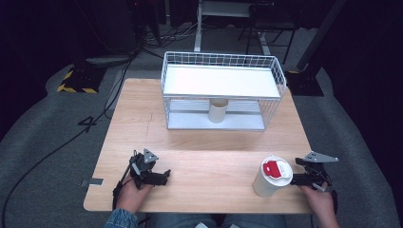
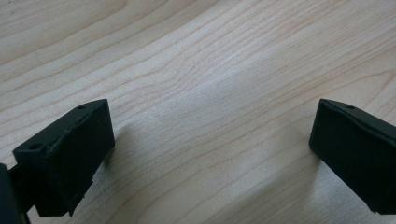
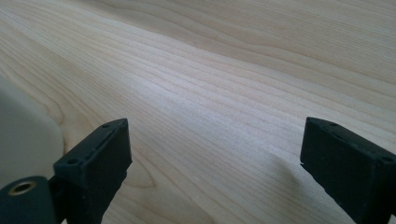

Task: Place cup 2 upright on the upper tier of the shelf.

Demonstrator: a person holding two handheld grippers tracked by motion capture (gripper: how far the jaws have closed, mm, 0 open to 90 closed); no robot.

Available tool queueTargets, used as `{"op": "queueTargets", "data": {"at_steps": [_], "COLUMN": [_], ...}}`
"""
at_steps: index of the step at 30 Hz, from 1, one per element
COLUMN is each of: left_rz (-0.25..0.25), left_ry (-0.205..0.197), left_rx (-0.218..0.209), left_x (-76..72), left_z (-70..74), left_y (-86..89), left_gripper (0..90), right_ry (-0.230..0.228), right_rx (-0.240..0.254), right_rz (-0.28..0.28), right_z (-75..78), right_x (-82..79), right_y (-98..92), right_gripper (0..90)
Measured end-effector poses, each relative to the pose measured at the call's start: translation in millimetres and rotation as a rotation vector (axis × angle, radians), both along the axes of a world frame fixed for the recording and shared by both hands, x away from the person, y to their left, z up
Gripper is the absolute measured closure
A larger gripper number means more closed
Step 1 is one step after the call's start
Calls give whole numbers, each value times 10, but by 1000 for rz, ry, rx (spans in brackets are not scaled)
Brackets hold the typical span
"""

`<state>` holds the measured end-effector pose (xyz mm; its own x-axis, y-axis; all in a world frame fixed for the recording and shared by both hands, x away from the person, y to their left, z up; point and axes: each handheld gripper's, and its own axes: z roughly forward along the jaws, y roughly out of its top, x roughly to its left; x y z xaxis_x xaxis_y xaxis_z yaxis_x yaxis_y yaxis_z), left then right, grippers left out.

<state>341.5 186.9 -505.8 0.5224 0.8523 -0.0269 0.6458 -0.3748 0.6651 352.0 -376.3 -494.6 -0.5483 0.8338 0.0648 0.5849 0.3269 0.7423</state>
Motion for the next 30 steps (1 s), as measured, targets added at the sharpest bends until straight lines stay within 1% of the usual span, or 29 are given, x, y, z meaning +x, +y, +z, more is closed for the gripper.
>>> {"op": "queueTargets", "data": {"at_steps": [1,2,5,6,7,11,12,13,17,19,20,21,23,24,25,26,28,29,30], "left_rz": [0,0,0,0,0,-1,-1,-1,-1,-1,-1,-1,-1,0,0,0,0,0,0], "left_ry": [0,2,1,2,2,2,2,2,2,2,2,2,2,2,2,2,2,2,2], "left_rx": [0,-2,-1,-1,-1,-2,-1,-1,-2,-2,-1,-1,-2,-1,-1,-2,-1,-2,-1], "left_x": [0,2,2,2,2,2,2,2,2,2,2,2,2,2,2,2,2,2,2], "left_z": [0,0,0,0,0,0,0,0,0,0,0,0,0,0,0,0,1,1,0], "left_y": [0,0,0,0,0,0,0,0,0,0,0,0,0,0,0,0,1,1,1], "left_gripper": [6,6,6,6,6,6,7,6,6,6,6,6,6,7,7,7,7,7,7], "right_ry": [0,2,-10,-16,-16,-26,-28,-28,-18,-26,-33,-33,-46,-56,-56,-62,-65,-70,-75], "right_rx": [0,12,16,19,19,24,21,21,-3,1,1,1,4,8,8,7,8,13,29], "right_rz": [0,-1,9,10,10,19,28,28,27,38,46,46,51,60,60,75,86,98,122], "right_z": [0,3,32,73,73,158,202,202,286,329,378,378,428,474,474,513,529,544,574], "right_x": [0,-7,-31,-65,-65,-138,-183,-183,-309,-383,-457,-457,-527,-595,-595,-661,-692,-720,-772], "right_y": [0,-6,-27,-30,-30,-27,-23,-23,6,14,16,16,15,21,21,45,60,74,101], "right_gripper": [88,88,88,88,88,88,89,89,90,90,90,90,90,91,91,91,91,91,91]}}
